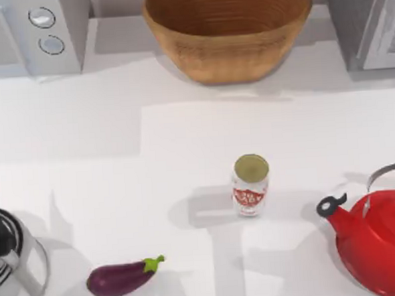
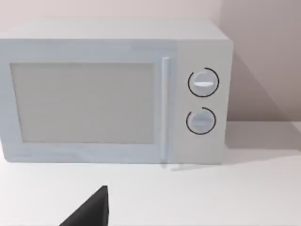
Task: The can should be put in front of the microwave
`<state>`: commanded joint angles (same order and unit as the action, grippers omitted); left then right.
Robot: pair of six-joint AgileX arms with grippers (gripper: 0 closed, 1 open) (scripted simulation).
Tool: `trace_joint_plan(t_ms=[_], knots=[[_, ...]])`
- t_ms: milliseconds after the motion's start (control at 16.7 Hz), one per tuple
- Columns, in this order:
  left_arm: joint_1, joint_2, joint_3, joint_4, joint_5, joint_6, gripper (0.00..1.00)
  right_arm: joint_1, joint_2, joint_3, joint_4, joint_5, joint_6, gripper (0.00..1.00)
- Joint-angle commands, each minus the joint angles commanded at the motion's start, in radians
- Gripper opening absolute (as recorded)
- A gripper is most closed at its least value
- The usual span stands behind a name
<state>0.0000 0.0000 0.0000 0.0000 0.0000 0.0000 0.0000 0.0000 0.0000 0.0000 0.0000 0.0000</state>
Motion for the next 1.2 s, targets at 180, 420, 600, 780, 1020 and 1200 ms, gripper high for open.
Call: trace_joint_plan(t_ms=[180, 420, 600, 780, 1020, 1200], knots=[[-0.004, 0.009, 0.010, -0.006, 0.000, 0.000, 1.00, 0.000, 0.000, 0.000, 0.000, 0.000, 0.000, 1.00], [-0.059, 0.135, 0.142, -0.095, -0.002, 0.003, 1.00, 0.000, 0.000, 0.000, 0.000, 0.000, 0.000, 1.00], [-0.140, 0.320, 0.325, -0.224, -0.001, 0.006, 1.00, 0.000, 0.000, 0.000, 0.000, 0.000, 0.000, 1.00], [-0.242, 0.560, 0.557, -0.388, 0.002, 0.007, 1.00, 0.000, 0.000, 0.000, 0.000, 0.000, 0.000, 1.00], [-0.394, 0.945, 0.920, -0.639, 0.006, 0.005, 1.00, 0.000, 0.000, 0.000, 0.000, 0.000, 0.000, 1.00], [-0.507, 1.258, 1.209, -0.831, 0.008, 0.001, 1.00, 0.000, 0.000, 0.000, 0.000, 0.000, 0.000, 1.00]])
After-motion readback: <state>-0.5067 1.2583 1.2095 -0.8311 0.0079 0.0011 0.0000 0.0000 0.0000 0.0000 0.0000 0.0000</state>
